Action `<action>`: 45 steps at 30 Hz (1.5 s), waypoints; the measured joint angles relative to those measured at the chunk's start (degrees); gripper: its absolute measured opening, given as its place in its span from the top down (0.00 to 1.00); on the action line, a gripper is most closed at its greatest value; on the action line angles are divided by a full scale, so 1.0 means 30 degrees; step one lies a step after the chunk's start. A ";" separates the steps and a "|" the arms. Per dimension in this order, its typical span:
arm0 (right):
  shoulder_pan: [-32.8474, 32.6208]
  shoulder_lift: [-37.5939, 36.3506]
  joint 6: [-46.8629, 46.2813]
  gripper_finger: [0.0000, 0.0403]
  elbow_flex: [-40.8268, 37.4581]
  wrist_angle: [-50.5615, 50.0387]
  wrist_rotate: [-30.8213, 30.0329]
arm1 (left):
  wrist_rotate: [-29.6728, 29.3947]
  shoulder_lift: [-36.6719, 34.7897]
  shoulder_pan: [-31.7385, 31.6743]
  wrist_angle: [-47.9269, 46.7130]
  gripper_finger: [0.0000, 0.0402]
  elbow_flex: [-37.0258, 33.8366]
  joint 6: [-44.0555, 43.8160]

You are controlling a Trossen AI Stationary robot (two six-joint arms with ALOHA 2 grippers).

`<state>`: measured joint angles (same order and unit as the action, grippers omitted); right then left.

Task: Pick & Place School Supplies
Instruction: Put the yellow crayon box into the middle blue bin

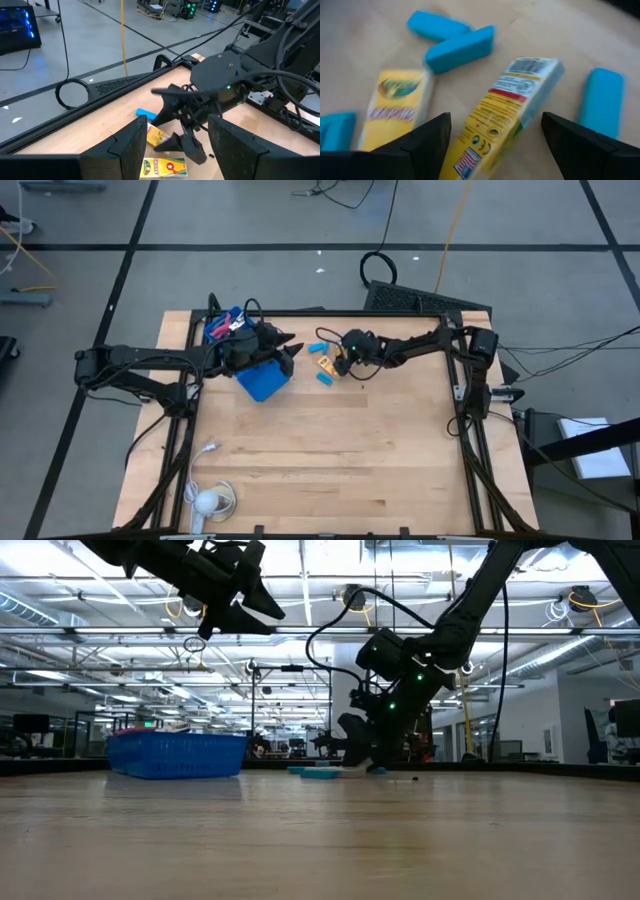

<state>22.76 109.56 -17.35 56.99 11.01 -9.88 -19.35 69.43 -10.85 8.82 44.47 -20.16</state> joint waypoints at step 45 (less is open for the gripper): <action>-0.1976 -0.3202 0.5027 0.92 -0.0022 -0.2415 0.1395 | -0.0024 0.0000 0.0000 -0.0080 0.47 0.0000 0.0304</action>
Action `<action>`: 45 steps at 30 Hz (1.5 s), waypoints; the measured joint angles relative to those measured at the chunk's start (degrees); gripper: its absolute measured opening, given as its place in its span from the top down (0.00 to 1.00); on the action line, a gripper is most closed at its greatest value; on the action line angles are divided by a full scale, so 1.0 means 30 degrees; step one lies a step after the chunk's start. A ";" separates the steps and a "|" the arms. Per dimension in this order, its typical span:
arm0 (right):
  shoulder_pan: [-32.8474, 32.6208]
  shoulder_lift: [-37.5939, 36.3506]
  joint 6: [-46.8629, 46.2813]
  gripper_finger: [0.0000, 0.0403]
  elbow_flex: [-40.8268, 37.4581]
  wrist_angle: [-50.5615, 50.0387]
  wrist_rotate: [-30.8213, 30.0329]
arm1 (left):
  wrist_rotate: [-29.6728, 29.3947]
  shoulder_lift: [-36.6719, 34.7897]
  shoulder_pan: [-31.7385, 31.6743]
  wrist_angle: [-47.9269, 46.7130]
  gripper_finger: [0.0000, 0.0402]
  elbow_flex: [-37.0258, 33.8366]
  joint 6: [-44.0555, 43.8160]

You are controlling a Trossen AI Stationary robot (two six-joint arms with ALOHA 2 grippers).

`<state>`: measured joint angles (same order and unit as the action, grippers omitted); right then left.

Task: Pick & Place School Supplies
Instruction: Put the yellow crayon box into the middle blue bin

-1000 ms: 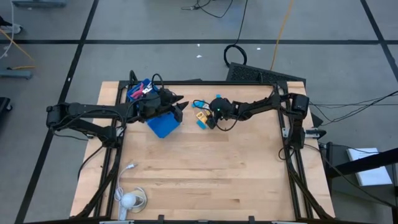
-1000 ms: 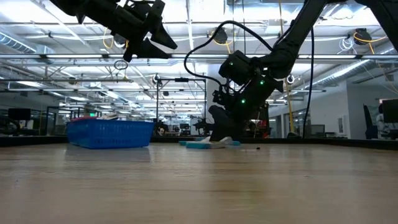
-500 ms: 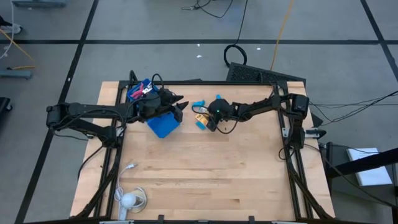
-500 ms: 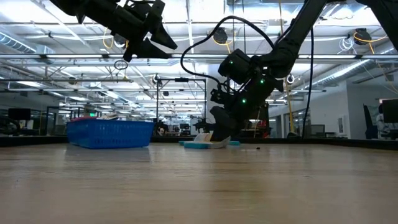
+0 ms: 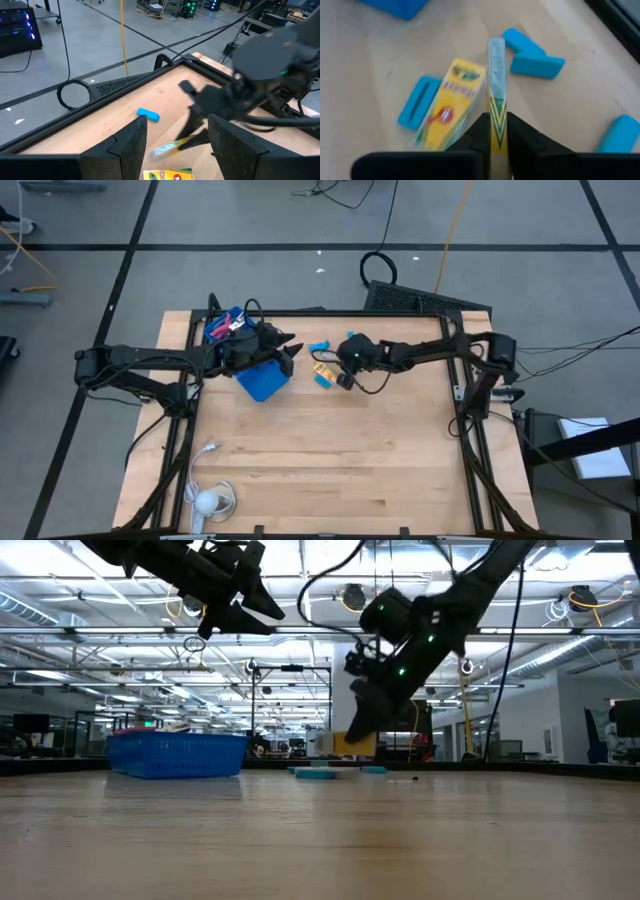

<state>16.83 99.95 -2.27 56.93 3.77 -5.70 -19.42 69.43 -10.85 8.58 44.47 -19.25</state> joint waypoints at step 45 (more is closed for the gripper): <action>-0.5275 -1.2531 -0.0022 0.93 -0.9267 0.4899 0.1465 | 0.6025 1.0630 0.3045 1.4073 0.47 0.0036 0.4410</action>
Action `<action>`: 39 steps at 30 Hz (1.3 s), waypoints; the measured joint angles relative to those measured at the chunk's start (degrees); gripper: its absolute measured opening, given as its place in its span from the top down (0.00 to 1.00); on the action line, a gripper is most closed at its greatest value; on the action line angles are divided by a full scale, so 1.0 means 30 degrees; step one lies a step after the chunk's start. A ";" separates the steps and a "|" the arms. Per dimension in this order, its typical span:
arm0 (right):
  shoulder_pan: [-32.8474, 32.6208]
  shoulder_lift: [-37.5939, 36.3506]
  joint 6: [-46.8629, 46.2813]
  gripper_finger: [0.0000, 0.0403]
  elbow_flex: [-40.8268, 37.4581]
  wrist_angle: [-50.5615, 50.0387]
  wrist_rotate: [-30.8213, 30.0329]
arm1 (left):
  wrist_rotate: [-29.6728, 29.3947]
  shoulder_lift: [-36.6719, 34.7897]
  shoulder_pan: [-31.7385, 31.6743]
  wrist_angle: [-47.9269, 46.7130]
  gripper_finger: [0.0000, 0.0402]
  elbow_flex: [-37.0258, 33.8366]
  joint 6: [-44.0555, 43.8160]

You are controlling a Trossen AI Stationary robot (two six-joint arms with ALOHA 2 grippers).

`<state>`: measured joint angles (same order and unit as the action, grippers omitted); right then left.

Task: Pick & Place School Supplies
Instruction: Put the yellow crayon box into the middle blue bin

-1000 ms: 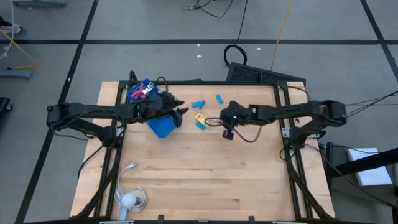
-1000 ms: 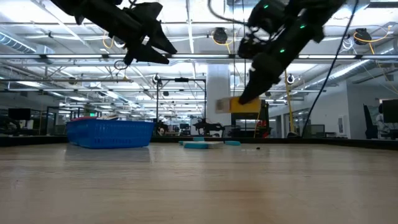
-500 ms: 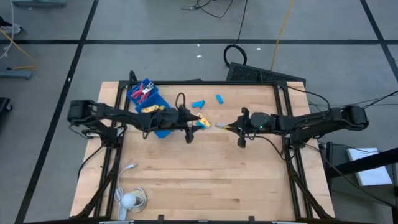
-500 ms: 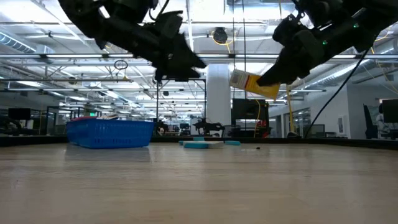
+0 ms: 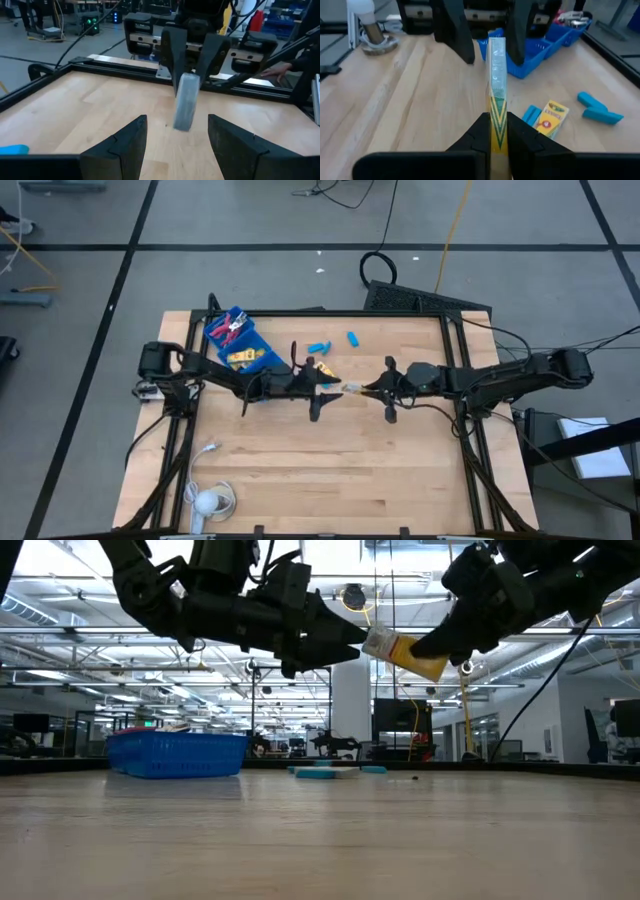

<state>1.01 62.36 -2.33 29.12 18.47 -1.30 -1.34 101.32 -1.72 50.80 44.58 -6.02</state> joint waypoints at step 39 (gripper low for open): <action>-0.0128 0.3034 -0.0137 0.93 0.0772 0.3259 0.1034 | -0.0066 0.0000 0.0356 -0.1265 0.61 0.0568 0.0107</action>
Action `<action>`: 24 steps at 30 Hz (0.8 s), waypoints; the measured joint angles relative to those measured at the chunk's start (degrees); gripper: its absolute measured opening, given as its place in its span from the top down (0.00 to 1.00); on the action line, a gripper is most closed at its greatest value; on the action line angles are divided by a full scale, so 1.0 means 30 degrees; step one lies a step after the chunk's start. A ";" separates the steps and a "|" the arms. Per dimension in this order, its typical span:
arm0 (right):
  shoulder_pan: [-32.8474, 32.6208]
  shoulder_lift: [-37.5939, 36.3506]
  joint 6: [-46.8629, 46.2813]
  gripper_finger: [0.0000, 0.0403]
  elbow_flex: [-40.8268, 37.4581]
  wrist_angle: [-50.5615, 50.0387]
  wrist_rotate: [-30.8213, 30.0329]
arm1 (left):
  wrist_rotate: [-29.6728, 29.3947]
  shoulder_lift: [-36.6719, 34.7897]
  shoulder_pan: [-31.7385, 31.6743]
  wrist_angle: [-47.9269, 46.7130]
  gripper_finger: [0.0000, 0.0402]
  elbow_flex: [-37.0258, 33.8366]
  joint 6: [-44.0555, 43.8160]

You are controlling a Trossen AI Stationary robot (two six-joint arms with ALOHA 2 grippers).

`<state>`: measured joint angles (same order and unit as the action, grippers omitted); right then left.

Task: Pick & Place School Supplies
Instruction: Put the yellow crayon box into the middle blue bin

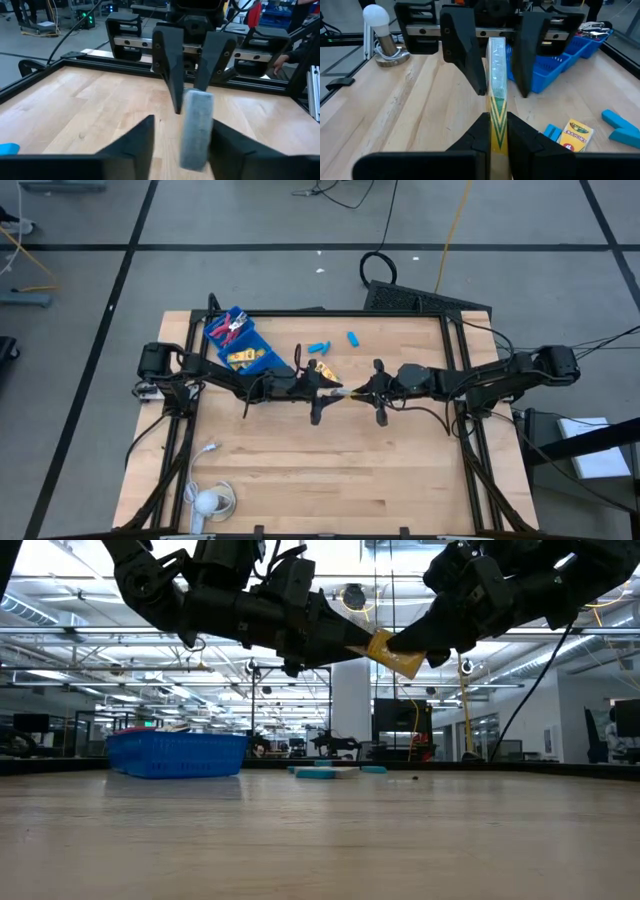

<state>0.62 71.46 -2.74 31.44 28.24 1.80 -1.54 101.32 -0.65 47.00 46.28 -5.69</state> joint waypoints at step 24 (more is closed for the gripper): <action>0.0073 -0.1261 -0.1824 0.60 0.0000 -0.1670 -0.0393 | -0.1150 -0.1830 -0.0351 -0.2717 0.92 0.0000 -0.2071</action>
<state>0.84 67.68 -8.22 31.44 23.23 0.62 -4.99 95.83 -1.70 38.85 46.28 -11.91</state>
